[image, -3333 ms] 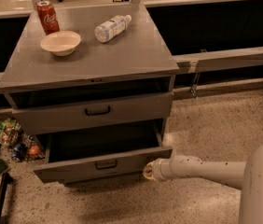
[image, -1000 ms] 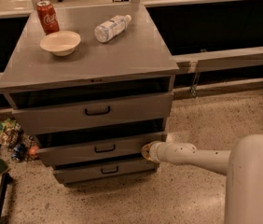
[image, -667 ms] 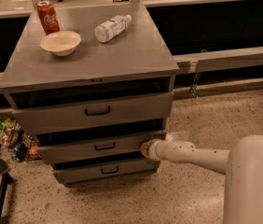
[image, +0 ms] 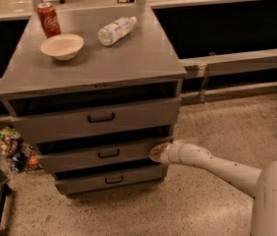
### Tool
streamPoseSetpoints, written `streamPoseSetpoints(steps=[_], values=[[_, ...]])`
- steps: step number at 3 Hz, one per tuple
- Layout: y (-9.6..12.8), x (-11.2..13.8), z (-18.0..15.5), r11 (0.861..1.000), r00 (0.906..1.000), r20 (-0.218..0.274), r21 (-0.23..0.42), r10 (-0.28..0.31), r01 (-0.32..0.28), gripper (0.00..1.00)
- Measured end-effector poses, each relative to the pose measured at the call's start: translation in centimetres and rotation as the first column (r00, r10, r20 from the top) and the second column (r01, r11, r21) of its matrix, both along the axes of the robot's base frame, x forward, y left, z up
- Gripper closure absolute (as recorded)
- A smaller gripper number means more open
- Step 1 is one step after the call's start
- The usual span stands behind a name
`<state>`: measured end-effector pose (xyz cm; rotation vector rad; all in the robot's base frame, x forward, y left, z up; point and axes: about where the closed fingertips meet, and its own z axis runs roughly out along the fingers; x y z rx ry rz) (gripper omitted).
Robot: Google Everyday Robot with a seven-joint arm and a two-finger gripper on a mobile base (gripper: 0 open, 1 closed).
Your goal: Close middle drawer
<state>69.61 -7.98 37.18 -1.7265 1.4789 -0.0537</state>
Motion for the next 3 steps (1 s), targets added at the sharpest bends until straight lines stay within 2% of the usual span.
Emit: streamPoseSetpoints(steps=[3], values=[[0.0, -0.05, 0.0, 1.0, 1.0, 0.0, 0.0, 0.0, 0.0, 1.0]])
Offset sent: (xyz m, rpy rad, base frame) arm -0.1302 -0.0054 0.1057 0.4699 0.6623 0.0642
